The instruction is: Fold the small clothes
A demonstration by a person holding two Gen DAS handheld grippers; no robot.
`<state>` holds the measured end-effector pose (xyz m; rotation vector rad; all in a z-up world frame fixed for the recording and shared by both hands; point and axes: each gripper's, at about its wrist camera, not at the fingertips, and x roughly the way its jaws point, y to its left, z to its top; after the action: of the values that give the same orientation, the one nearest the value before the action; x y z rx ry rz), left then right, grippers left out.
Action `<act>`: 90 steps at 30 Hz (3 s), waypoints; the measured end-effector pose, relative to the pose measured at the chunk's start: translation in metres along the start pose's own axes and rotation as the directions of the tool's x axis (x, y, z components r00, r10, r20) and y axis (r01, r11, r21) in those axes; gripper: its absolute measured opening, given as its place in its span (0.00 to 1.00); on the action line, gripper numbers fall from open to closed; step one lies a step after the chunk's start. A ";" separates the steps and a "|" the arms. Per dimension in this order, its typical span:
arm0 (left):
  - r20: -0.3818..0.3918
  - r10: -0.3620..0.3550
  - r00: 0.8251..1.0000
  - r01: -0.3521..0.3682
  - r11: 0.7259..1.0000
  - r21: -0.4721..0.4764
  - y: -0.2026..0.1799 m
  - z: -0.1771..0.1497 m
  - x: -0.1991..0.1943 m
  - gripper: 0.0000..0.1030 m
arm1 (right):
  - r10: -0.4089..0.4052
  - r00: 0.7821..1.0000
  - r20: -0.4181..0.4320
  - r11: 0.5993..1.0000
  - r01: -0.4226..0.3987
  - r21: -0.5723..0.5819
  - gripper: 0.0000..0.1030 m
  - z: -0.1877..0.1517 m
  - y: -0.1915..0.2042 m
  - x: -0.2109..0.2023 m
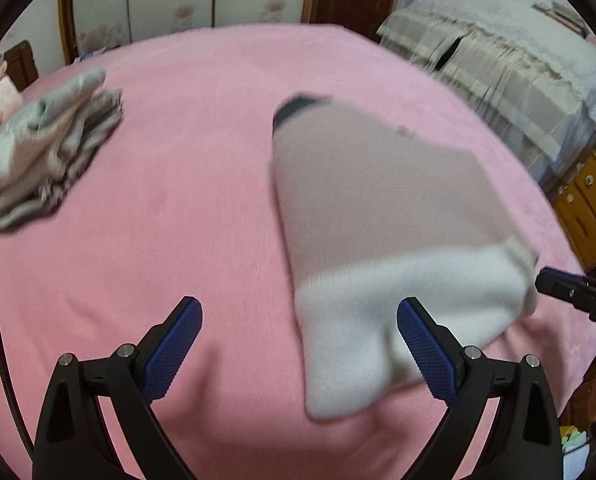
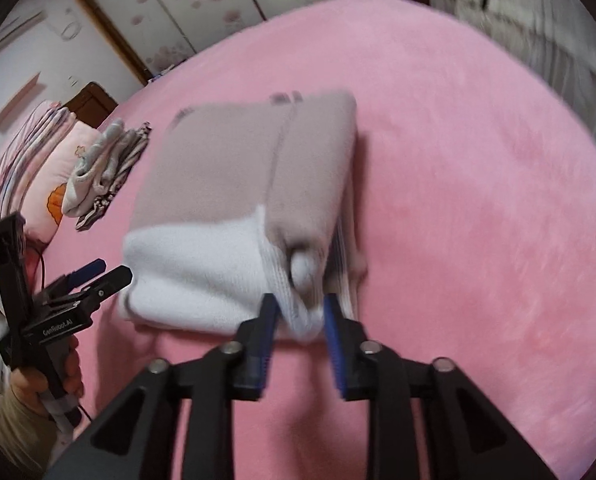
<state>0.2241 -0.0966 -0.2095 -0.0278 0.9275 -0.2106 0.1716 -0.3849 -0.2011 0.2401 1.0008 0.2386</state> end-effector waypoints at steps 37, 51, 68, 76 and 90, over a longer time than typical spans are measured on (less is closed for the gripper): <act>-0.056 -0.037 0.998 0.032 0.997 -0.075 -0.016 0.097 0.091 0.89 | -0.241 0.970 0.000 0.970 0.241 -0.022 0.18 0.103 -0.023 0.096; 0.058 -0.009 0.998 0.014 0.996 -0.088 -0.015 0.097 -0.024 0.99 | -0.175 0.984 0.031 0.984 0.176 -0.033 0.65 0.084 0.026 0.011; 0.076 0.035 0.997 -0.031 0.999 -0.043 -0.021 0.064 -0.043 1.00 | -0.166 0.986 0.008 0.980 0.166 -0.108 0.75 0.057 0.022 0.002; -0.062 -0.043 0.997 0.036 0.994 -0.107 -0.012 0.047 0.026 1.00 | -0.102 0.993 -0.063 0.994 0.100 -0.037 0.75 0.051 -0.010 0.048; -0.149 -0.351 0.924 0.282 0.892 -0.353 0.028 0.020 0.100 1.00 | 0.271 0.959 -0.082 0.951 -0.254 0.177 0.75 0.057 -0.061 0.100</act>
<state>0.3030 -0.0897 -0.2797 -0.4773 1.1598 -0.3684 0.2773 -0.4170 -0.2698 0.5185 1.0945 0.4153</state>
